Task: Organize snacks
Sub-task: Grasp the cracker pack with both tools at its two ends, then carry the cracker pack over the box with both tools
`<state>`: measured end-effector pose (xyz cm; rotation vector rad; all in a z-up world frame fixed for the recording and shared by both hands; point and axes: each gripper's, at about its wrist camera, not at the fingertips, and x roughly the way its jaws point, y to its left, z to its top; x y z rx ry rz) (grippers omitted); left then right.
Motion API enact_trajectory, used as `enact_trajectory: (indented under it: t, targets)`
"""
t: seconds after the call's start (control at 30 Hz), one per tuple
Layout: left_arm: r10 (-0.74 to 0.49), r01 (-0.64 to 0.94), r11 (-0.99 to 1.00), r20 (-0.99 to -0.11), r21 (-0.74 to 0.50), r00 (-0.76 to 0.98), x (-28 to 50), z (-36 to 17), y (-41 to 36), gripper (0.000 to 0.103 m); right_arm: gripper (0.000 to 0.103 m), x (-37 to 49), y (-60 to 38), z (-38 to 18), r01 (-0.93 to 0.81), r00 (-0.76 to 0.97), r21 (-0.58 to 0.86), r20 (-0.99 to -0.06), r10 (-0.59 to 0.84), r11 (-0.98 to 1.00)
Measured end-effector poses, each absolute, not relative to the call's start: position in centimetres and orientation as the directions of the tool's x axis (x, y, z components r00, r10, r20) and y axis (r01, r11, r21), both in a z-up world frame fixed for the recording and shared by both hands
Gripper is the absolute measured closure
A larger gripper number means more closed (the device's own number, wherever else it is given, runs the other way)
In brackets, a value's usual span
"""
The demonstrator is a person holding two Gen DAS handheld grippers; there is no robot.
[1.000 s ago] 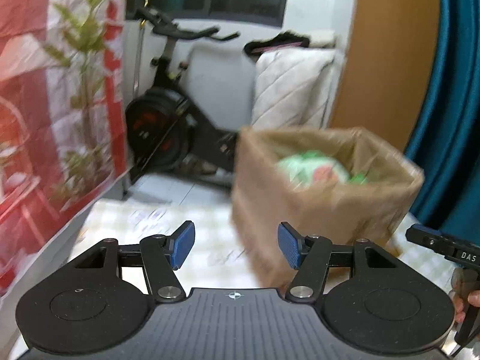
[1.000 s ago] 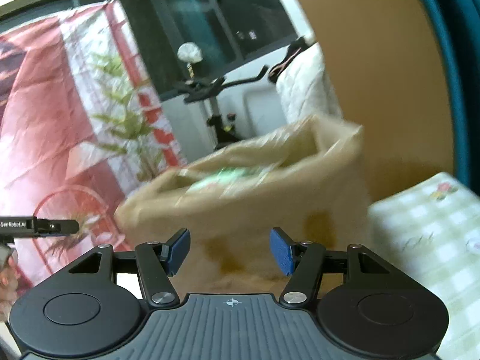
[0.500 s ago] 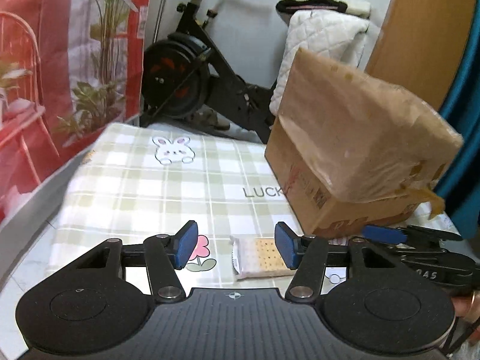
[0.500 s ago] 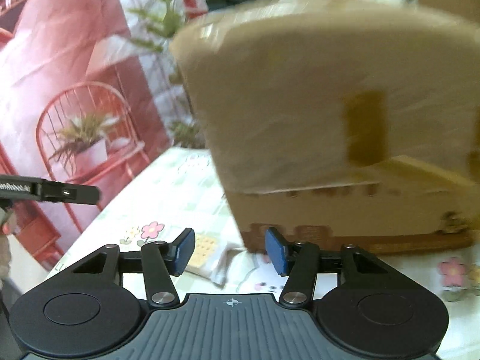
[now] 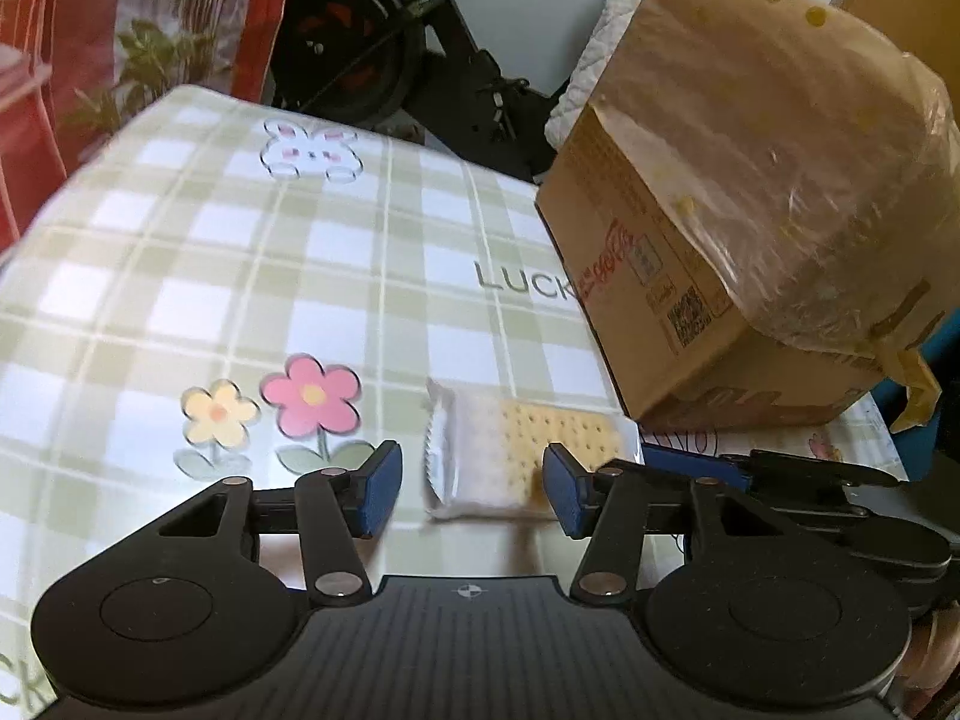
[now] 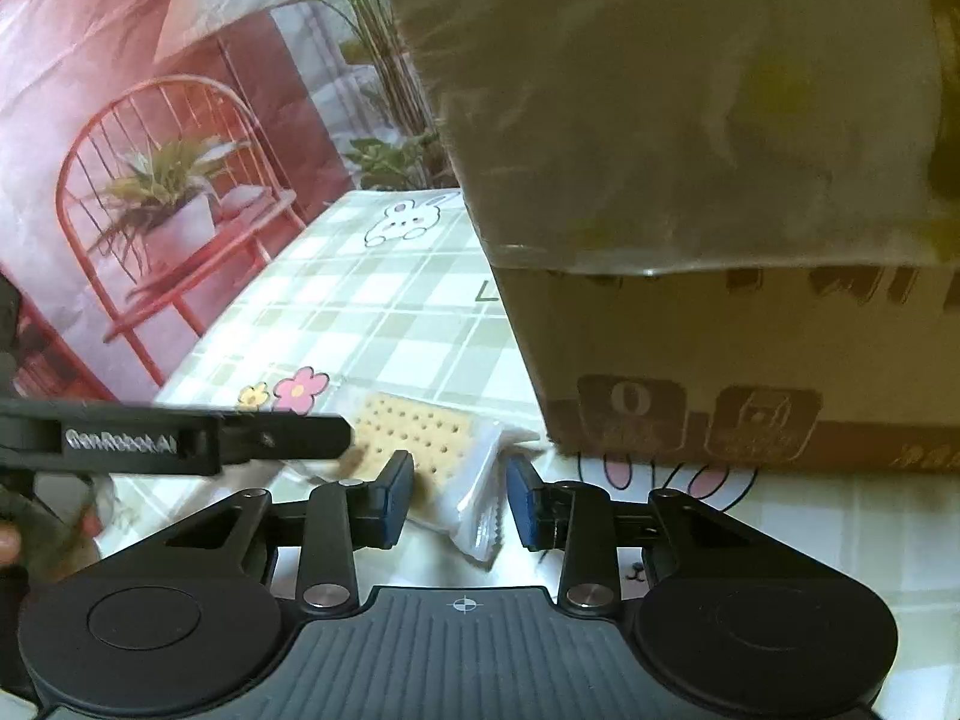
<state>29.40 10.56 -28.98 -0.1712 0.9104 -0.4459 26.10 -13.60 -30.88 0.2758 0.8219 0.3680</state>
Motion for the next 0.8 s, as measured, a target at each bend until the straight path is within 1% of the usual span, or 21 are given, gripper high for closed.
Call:
enact_trajectory:
  t: [0.03,0.07,0.13,0.17,0.33,0.53,0.7,0.8]
  targets:
    - [-0.445,0.305,0.894,-0.722,-0.327,0.530,29.2,-29.1,10.4,0.052,0.073,26.1,-13.7,-31.0,-0.207,0.620,0.396,-0.655,0.433,0.895]
    - [-0.456,0.312,0.889,-0.722,-0.336,0.521,29.2,-29.2,10.4,0.059,0.075,26.1,-13.9,-31.0,-0.206,0.617,0.408,-0.652,0.442,0.889]
    - [-0.456,0.312,0.889,-0.722,-0.336,0.520,29.2,-29.1,10.2,0.067,0.077,26.1,-14.0,-31.2,-0.206,0.614,0.417,-0.650,0.449,0.885]
    - [-0.456,0.316,0.888,-0.724,-0.334,0.517,29.1,-29.0,10.1,0.068,0.078,25.9,-14.1,-31.1,-0.210,0.612,0.414,-0.651,0.449,0.886]
    - [-0.466,0.344,0.880,-0.734,-0.328,0.494,27.6,-28.8,8.6,0.068,0.080,24.0,-15.6,-30.8,-0.222,0.602,0.424,-0.649,0.465,0.878]
    - [-0.466,0.430,0.864,-0.741,-0.263,0.483,24.0,-27.9,3.8,0.068,0.080,19.5,-18.8,-30.2,-0.213,0.625,0.414,-0.638,0.449,0.885]
    - [-0.501,0.474,0.840,-0.715,-0.264,0.488,21.4,-25.6,0.6,0.068,0.080,15.3,-21.7,-27.8,-0.246,0.699,0.352,-0.582,0.417,0.903]
    - [-0.525,0.502,0.825,-0.683,-0.261,0.508,20.4,-23.2,-1.4,0.069,0.080,13.7,-23.9,-25.5,-0.260,0.751,0.331,-0.521,0.405,0.907]
